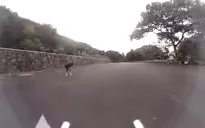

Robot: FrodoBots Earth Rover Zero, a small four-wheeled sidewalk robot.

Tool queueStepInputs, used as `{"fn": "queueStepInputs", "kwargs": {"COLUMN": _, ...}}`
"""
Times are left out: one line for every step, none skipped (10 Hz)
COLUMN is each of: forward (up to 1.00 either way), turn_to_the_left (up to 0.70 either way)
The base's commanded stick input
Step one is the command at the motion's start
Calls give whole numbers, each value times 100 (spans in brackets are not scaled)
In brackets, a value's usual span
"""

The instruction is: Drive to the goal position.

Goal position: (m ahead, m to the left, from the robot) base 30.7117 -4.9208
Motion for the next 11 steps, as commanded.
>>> {"fn": "queueStepInputs", "kwargs": {"forward": 50, "turn_to_the_left": 0}}
{"fn": "queueStepInputs", "kwargs": {"forward": 50, "turn_to_the_left": 0}}
{"fn": "queueStepInputs", "kwargs": {"forward": 50, "turn_to_the_left": 0}}
{"fn": "queueStepInputs", "kwargs": {"forward": 50, "turn_to_the_left": 0}}
{"fn": "queueStepInputs", "kwargs": {"forward": 50, "turn_to_the_left": 0}}
{"fn": "queueStepInputs", "kwargs": {"forward": 50, "turn_to_the_left": 0}}
{"fn": "queueStepInputs", "kwargs": {"forward": 50, "turn_to_the_left": 0}}
{"fn": "queueStepInputs", "kwargs": {"forward": 50, "turn_to_the_left": 0}}
{"fn": "queueStepInputs", "kwargs": {"forward": 50, "turn_to_the_left": 0}}
{"fn": "queueStepInputs", "kwargs": {"forward": 50, "turn_to_the_left": 0}}
{"fn": "queueStepInputs", "kwargs": {"forward": 50, "turn_to_the_left": 0}}
